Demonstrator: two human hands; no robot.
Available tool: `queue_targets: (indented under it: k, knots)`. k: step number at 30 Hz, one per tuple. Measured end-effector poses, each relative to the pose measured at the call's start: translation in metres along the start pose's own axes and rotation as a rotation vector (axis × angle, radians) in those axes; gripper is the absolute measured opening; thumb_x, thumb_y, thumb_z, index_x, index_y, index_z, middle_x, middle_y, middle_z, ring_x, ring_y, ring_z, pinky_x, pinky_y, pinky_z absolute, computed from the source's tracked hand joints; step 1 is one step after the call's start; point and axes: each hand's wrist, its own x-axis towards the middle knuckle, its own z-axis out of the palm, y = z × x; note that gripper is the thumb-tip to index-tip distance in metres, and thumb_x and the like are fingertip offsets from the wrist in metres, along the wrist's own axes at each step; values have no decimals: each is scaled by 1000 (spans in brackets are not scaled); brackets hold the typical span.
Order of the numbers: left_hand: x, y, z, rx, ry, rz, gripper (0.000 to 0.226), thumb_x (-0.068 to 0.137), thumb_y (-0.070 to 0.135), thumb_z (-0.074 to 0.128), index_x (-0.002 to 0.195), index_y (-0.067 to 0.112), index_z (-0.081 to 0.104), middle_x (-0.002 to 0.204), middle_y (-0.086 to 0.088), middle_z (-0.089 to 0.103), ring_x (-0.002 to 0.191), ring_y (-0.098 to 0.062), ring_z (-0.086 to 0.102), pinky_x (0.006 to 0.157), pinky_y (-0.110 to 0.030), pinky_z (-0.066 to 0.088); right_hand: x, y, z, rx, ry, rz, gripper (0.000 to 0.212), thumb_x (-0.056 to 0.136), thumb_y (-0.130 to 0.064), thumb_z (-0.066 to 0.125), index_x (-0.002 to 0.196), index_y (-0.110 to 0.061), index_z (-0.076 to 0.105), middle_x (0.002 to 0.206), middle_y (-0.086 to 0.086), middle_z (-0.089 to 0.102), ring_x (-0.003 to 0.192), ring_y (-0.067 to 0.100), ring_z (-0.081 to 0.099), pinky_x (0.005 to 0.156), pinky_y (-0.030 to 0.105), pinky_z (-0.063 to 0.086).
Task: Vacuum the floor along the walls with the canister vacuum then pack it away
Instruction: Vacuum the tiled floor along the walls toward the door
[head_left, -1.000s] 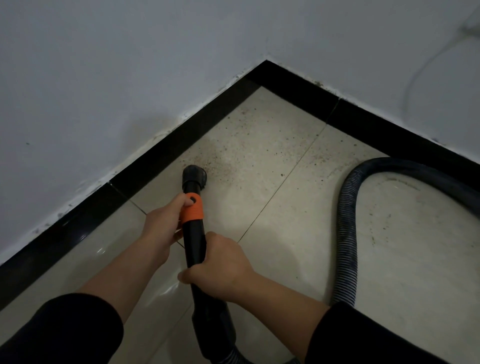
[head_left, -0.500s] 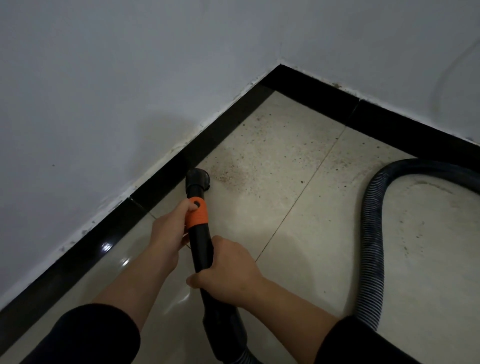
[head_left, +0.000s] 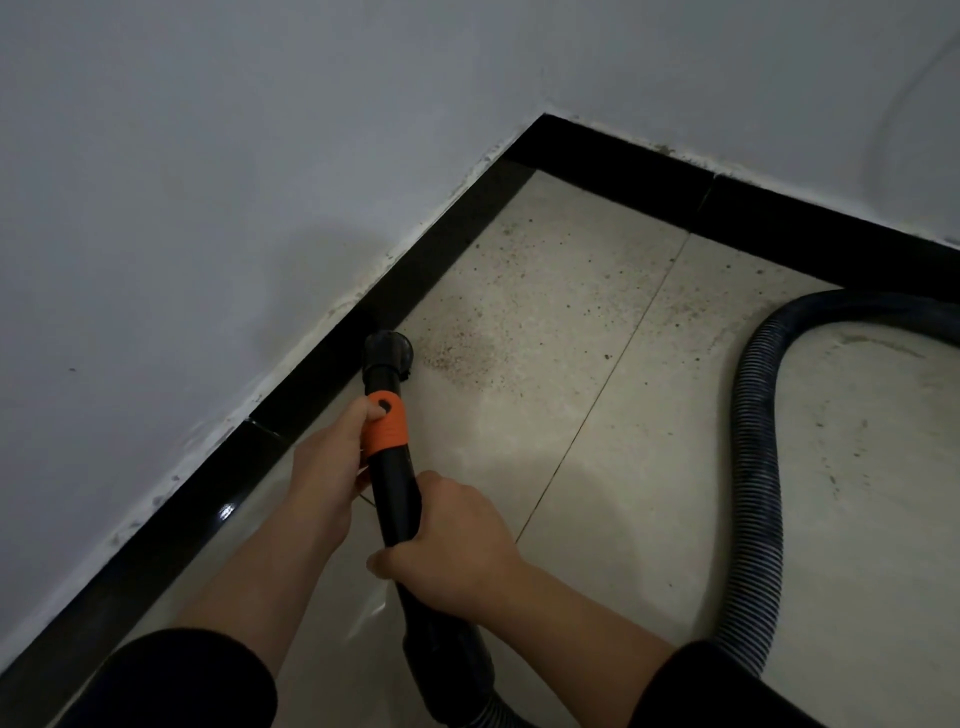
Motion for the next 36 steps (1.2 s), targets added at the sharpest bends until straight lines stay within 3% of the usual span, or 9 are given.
queue_targets:
  k: [6, 11, 16, 21, 27, 32, 36]
  knots:
    - [5, 4, 10, 5, -8, 26, 14, 84, 23, 63, 95, 15, 61, 94, -4, 60, 81, -18, 58, 63, -31, 45, 5, 2, -5, 33, 32, 6, 34, 75, -30, 73, 93, -23, 44, 85, -4, 53, 76, 17, 56, 59, 29, 46]
    - [7, 5, 18, 19, -14, 35, 7, 85, 22, 63, 88, 17, 60, 92, -3, 58, 79, -17, 57, 64, -30, 46, 6, 3, -9, 48, 33, 18, 36, 75, -30, 73, 97, -22, 45, 90, -2, 56, 80, 18, 58, 64, 30, 48]
    - [7, 4, 22, 45, -30, 25, 26, 84, 24, 64, 106, 11, 61, 100, -6, 60, 84, -19, 60, 66, -31, 48, 2, 6, -15, 53, 31, 36, 38, 76, -30, 73, 100, -21, 45, 92, -1, 56, 80, 18, 57, 61, 28, 46]
    - [5, 0, 27, 76, -62, 13, 35, 82, 27, 63, 112, 10, 62, 104, -9, 62, 86, -20, 61, 65, -31, 48, -6, 10, -17, 36, 38, 62, 41, 75, -32, 73, 103, -20, 47, 94, -1, 56, 83, 19, 59, 64, 30, 47]
    - [-4, -8, 29, 82, -72, 2, 37, 82, 26, 63, 114, 7, 61, 102, -10, 61, 84, -21, 60, 64, -31, 47, -17, 15, -20, 49, 32, 80, 41, 76, -31, 73, 104, -20, 46, 96, -1, 56, 84, 19, 59, 65, 29, 49]
    - [-13, -14, 33, 79, -89, -2, 34, 83, 26, 63, 111, 7, 62, 100, -10, 61, 83, -20, 60, 64, -30, 47, -28, 18, -22, 16, 21, 95, 44, 76, -32, 73, 108, -19, 47, 99, 1, 58, 90, 21, 61, 77, 36, 55]
    - [-20, -19, 36, 75, -85, -7, 31, 83, 24, 63, 109, 7, 62, 100, -10, 62, 84, -21, 61, 65, -31, 48, -36, 23, -23, 20, 18, 104, 42, 77, -31, 73, 105, -20, 44, 95, -2, 54, 86, 19, 59, 71, 31, 52]
